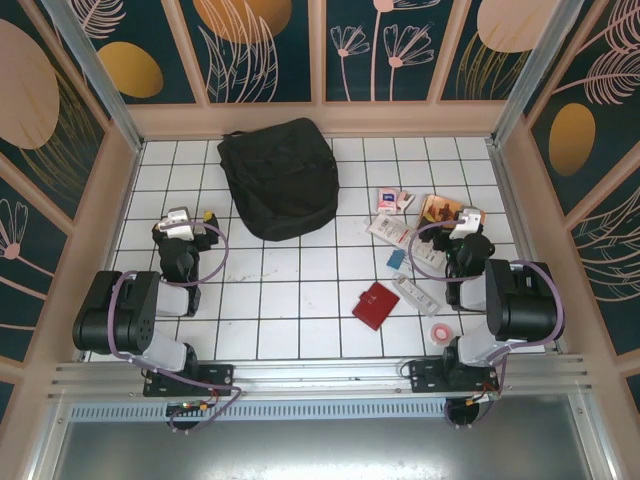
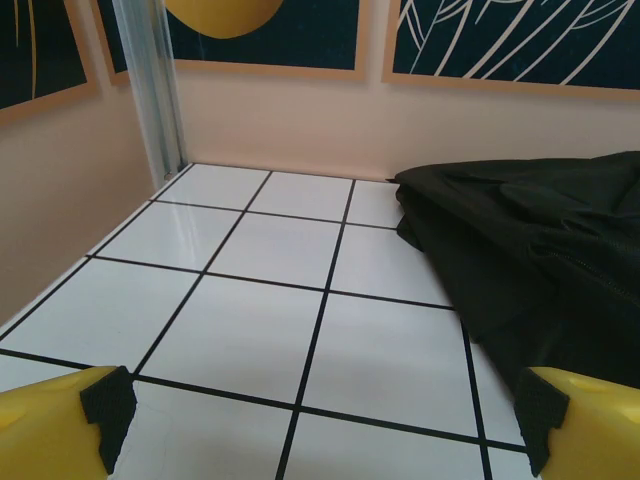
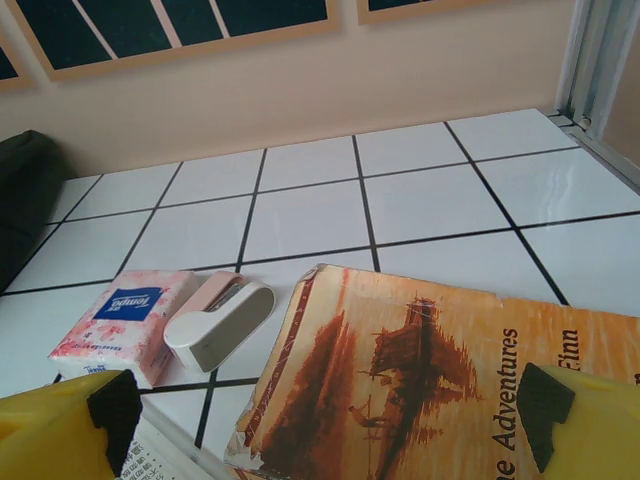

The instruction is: Pack the student bag

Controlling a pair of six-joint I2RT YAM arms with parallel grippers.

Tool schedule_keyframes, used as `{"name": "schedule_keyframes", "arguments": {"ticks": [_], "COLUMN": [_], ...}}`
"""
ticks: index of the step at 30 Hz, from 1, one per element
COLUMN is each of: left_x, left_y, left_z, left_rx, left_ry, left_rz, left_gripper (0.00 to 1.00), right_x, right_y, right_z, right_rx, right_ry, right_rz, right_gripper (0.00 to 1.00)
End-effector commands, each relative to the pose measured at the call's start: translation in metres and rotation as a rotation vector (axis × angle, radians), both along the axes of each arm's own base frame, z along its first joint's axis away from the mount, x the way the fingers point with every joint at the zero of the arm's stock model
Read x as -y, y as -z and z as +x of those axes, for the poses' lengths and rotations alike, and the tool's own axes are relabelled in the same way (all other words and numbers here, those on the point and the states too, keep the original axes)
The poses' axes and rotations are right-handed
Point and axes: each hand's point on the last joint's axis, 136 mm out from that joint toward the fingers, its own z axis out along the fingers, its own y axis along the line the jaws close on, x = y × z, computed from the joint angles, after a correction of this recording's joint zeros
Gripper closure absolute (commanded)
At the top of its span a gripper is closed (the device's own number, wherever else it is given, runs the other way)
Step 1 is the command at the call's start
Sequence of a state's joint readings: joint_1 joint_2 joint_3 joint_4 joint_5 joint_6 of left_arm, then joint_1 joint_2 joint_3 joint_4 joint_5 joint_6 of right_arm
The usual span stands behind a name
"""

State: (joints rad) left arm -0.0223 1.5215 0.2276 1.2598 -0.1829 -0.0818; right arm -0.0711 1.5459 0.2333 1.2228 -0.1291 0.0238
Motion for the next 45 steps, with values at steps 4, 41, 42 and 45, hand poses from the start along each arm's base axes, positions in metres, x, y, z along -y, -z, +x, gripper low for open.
{"name": "schedule_keyframes", "arguments": {"ticks": [4,41,42,45], "left_x": [-0.001,0.074,0.071,0.069], "left_y": [-0.008,-0.182,-0.176,-0.161], "left_z": [0.001,0.020,0.023,0.039], "left_rx": [0.028,-0.103,-0.179,-0.288], "left_ry": [0.000,0.145,0.091,0.032], "left_rz": [0.001,-0.318,-0.370,-0.390], "left_gripper": [0.01,0.01,0.01,0.01], "right_x": [-0.001,-0.179,-0.170,-0.154], "right_y": [-0.008,-0.244,-0.248,-0.246], "right_z": [0.002,-0.045,-0.039,-0.025], "right_rx": [0.028,0.231,0.170,-0.006], "right_ry": [-0.007,-0.250,-0.200,-0.160], "right_rz": [-0.018,-0.018,0.085,0.237], "right_gripper": [0.01,0.01,0.01,0.01]}}
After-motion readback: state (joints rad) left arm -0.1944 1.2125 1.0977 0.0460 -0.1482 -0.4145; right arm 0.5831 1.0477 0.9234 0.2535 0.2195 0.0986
